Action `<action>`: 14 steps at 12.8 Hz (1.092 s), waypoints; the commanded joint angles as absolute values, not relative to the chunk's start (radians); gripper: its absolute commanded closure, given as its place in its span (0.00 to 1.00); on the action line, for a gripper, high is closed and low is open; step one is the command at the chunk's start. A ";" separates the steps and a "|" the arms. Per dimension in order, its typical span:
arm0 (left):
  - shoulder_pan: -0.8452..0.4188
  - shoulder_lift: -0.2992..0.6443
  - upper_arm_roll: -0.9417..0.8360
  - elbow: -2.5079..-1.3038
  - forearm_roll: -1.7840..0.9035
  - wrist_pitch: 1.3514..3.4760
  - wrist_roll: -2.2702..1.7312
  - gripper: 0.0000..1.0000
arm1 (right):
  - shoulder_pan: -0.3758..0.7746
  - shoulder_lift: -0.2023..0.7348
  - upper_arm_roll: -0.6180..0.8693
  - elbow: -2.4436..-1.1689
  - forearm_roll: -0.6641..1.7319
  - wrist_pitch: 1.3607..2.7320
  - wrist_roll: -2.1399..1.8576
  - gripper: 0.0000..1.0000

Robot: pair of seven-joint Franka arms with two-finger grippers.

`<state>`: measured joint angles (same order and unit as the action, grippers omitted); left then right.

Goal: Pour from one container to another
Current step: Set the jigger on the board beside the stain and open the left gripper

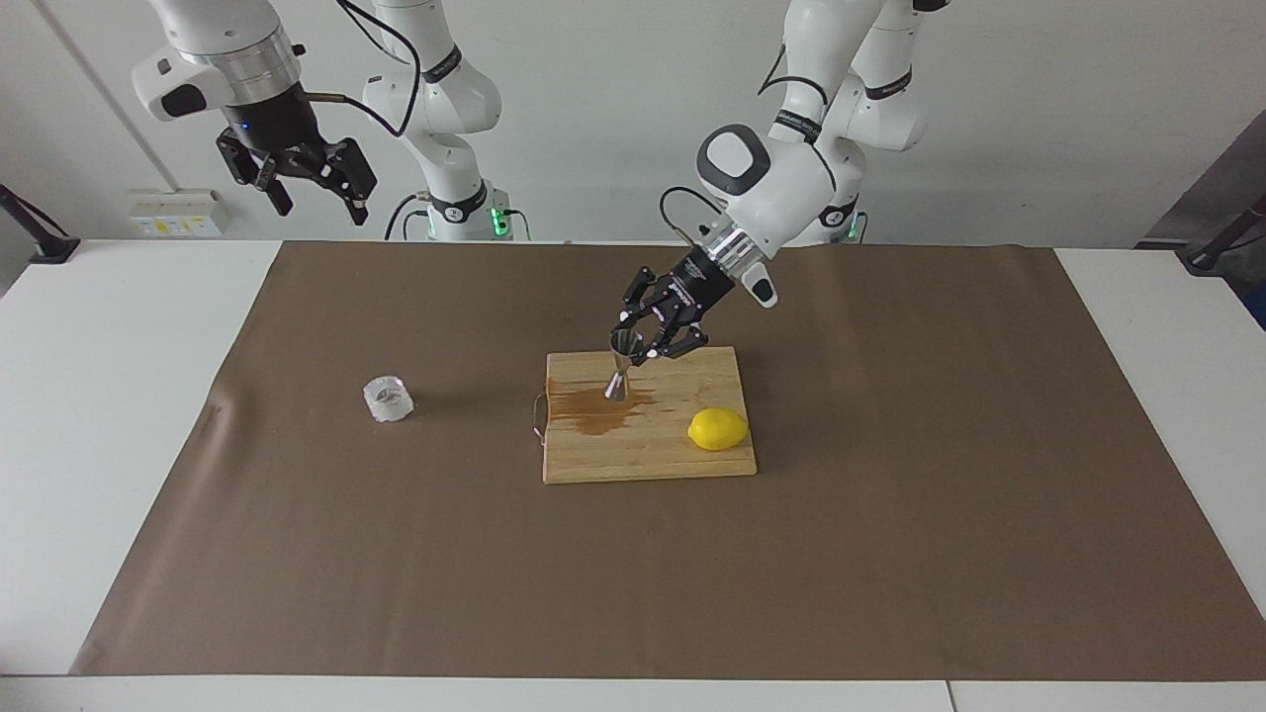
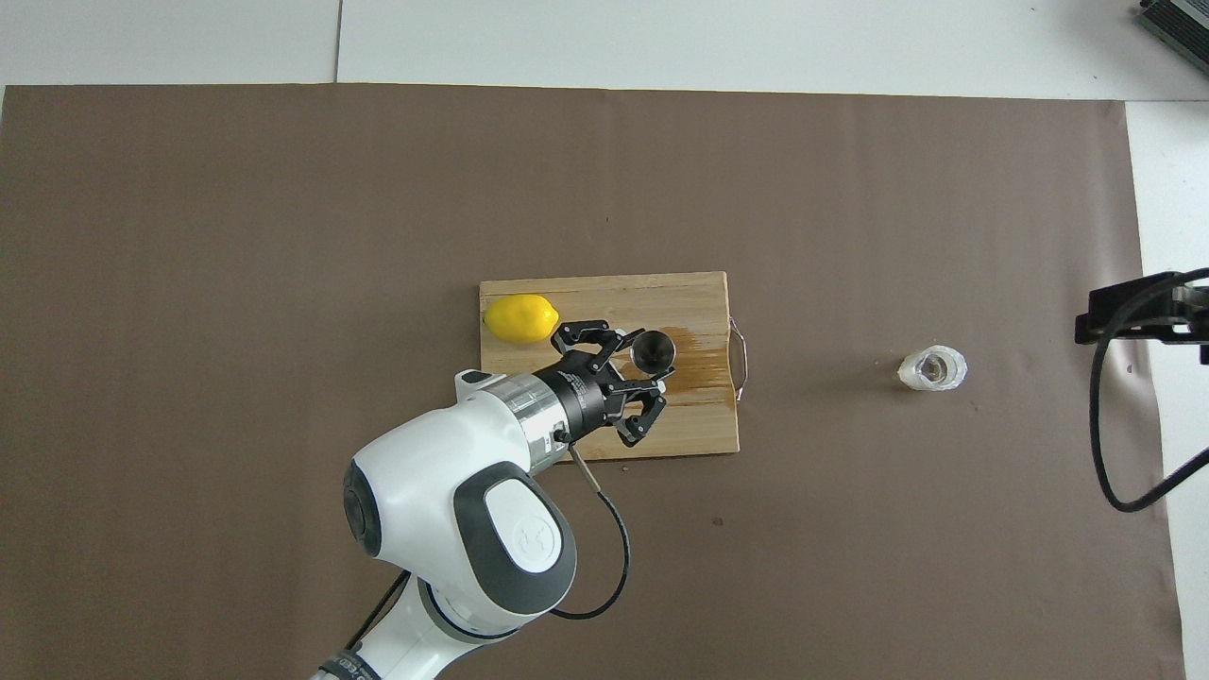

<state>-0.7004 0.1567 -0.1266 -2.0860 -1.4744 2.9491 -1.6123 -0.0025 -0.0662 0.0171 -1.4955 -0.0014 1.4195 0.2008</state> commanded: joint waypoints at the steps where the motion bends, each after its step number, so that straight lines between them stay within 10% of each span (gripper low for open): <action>1: -0.719 0.178 -0.110 -2.077 -1.491 2.976 -1.608 1.00 | -0.015 -0.089 0.012 -1.519 0.025 1.420 0.175 0.00; 3: -0.726 0.193 -0.113 -2.077 -1.494 3.006 -1.609 1.00 | -0.008 -0.092 0.012 -1.532 0.028 1.463 0.100 0.00; 9: -0.749 0.199 -0.115 -2.089 -1.508 3.030 -1.611 0.48 | -0.008 -0.132 0.012 -1.637 0.028 1.539 0.089 0.00; 13: -0.749 0.199 -0.115 -2.089 -1.508 3.031 -1.609 0.40 | -0.005 -0.127 0.012 -1.638 0.026 1.540 0.086 0.00; 14: -0.749 0.201 -0.115 -2.089 -1.508 3.031 -1.609 0.05 | -0.002 -0.127 0.012 -1.640 0.025 1.543 0.086 0.00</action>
